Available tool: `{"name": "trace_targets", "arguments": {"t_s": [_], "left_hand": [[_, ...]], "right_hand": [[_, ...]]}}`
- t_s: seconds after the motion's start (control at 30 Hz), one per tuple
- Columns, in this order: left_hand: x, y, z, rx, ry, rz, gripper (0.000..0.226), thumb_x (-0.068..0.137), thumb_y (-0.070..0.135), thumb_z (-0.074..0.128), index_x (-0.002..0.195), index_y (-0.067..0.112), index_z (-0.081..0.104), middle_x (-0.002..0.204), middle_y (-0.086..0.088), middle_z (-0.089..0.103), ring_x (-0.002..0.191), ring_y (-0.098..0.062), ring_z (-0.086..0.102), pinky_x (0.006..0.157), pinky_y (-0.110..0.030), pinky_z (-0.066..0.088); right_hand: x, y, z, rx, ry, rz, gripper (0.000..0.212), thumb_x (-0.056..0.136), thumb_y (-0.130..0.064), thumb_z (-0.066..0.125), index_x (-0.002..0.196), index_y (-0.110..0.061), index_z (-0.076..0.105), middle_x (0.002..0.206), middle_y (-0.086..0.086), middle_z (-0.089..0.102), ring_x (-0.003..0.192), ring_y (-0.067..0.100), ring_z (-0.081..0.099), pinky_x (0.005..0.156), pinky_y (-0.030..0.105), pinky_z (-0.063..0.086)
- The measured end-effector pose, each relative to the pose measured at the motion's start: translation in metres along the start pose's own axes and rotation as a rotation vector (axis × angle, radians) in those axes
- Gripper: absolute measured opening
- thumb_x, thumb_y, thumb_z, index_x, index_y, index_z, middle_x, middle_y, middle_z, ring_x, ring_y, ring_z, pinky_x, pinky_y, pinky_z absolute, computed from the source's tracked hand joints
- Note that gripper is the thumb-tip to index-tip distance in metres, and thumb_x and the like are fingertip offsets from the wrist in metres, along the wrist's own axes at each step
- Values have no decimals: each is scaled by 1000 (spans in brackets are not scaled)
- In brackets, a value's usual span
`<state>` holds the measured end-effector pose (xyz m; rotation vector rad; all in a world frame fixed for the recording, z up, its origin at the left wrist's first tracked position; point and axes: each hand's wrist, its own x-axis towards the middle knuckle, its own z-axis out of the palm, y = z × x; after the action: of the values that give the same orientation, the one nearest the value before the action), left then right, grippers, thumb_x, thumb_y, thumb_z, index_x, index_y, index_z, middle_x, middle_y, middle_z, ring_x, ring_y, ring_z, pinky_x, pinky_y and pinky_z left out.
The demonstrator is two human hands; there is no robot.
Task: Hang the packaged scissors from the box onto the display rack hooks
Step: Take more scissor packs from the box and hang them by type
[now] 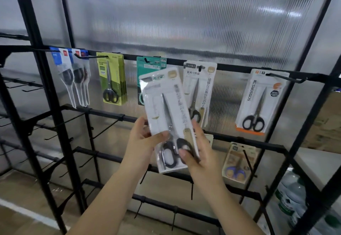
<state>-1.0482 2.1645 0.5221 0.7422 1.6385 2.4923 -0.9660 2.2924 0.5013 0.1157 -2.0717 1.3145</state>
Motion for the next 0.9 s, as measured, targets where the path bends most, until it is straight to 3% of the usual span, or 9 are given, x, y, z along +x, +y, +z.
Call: {"name": "trace_targets", "arguments": {"t_s": [0.2, 0.3, 0.37, 0.47, 0.57, 0.67, 0.73, 0.77, 0.9], "left_hand": [[-6, 15, 26, 672, -79, 308, 33, 91, 34, 54, 122, 22, 56, 92, 6, 69, 79, -3, 64, 69, -20, 54], [-9, 19, 31, 788, -95, 338, 34, 92, 35, 53, 124, 25, 58, 95, 5, 69, 82, -8, 64, 73, -28, 56], [-9, 20, 33, 825, -112, 353, 35, 92, 35, 53, 126, 26, 57, 93, 8, 67, 81, -7, 64, 71, -23, 55], [-8, 23, 35, 835, -117, 342, 35, 92, 35, 53, 125, 26, 57, 92, 11, 67, 81, -5, 64, 70, -18, 54], [-6, 29, 36, 824, -125, 349, 34, 91, 34, 55, 124, 27, 59, 86, 16, 65, 81, -3, 63, 72, -17, 53], [-7, 33, 37, 834, -138, 351, 33, 90, 40, 53, 119, 26, 62, 79, 24, 60, 81, 7, 59, 70, -6, 48], [-5, 35, 36, 862, -124, 340, 35, 89, 43, 52, 115, 23, 64, 77, 26, 57, 75, 11, 57, 68, -2, 44], [-4, 36, 36, 885, -118, 335, 35, 90, 43, 52, 114, 21, 64, 76, 24, 57, 72, 11, 55, 65, -3, 44], [5, 37, 35, 1004, -127, 328, 34, 94, 36, 52, 120, 18, 63, 93, 7, 66, 86, -9, 61, 77, -23, 48]], "right_hand": [[-5, -15, -17, -17, 263, -15, 60, 87, -10, 60, 125, -48, 32, 105, -54, 44, 109, -26, 42, 95, 10, 39], [-10, -22, -22, -5, 281, 48, 64, 87, -8, 60, 123, -51, 27, 121, -34, 47, 116, -10, 47, 97, 17, 41], [-12, -25, -24, 37, 283, 104, 67, 87, -4, 60, 122, -51, 28, 130, -14, 51, 119, 2, 46, 98, 19, 39], [-10, -31, -27, 28, 291, 125, 65, 86, 0, 60, 123, -44, 31, 103, -30, 60, 98, -19, 52, 79, -4, 39], [-9, -35, -30, -12, 300, 121, 55, 88, -6, 58, 129, -31, 32, 68, -45, 55, 74, -27, 52, 59, -4, 39], [-6, -43, -36, -15, 308, 103, 49, 90, -11, 55, 135, -21, 38, 67, -44, 56, 68, -27, 52, 43, 0, 38], [-1, -46, -40, -91, 298, 72, 47, 90, -11, 56, 136, -14, 43, 77, -38, 57, 85, -35, 37, 47, 6, 40], [3, -48, -41, -164, 293, 59, 47, 90, -13, 57, 136, -12, 44, 85, -30, 57, 91, -32, 34, 60, 10, 43], [28, -44, -41, -452, 222, 115, 52, 93, -21, 53, 142, -17, 37, 105, 4, 66, 74, -5, 53, 69, 9, 39]]}}
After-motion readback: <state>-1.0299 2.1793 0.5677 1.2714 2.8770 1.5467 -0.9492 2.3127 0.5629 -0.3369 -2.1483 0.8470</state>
